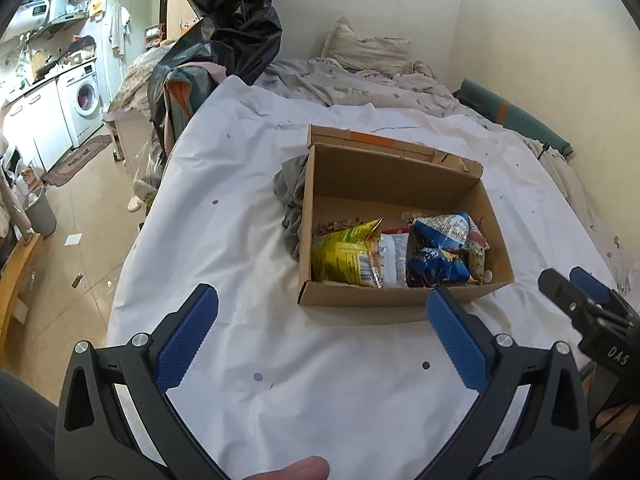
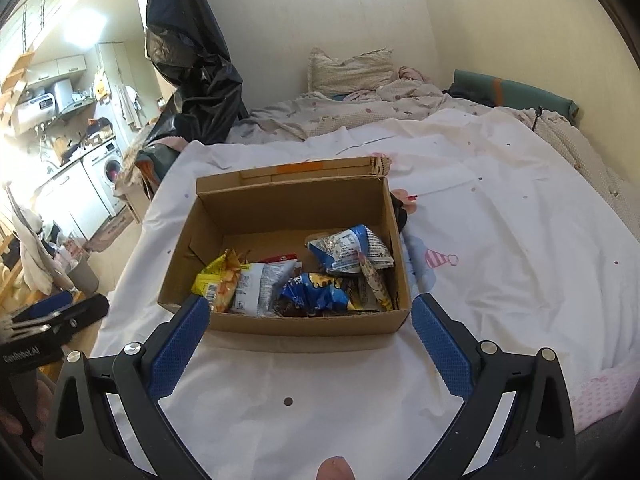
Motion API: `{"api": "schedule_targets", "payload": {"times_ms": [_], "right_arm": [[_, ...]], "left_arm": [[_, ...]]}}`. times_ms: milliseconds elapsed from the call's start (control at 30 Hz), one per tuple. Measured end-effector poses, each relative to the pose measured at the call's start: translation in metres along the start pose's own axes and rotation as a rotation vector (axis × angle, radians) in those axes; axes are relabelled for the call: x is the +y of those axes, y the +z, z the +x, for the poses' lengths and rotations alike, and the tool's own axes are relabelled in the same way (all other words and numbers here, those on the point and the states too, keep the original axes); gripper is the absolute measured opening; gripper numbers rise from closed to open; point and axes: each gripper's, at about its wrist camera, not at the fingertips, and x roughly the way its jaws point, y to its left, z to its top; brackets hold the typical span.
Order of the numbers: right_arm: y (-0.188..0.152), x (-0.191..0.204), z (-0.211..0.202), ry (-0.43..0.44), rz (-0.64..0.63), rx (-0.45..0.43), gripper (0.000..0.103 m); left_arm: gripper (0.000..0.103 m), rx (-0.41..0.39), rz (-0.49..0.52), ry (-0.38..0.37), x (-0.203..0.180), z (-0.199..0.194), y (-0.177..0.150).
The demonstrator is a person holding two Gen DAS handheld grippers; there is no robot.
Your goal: Organize snacks
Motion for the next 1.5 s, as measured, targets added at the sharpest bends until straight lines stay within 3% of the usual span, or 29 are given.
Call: {"api": "schedule_targets", "payload": {"times_ms": [1500], "right_arm": [[0.0007,-0.0040,-0.0012,-0.016,0.011,0.001,0.103]], "left_arm": [[0.103,-0.005,-0.015,-0.030,-0.0003,-0.0055,0.0024]]}}
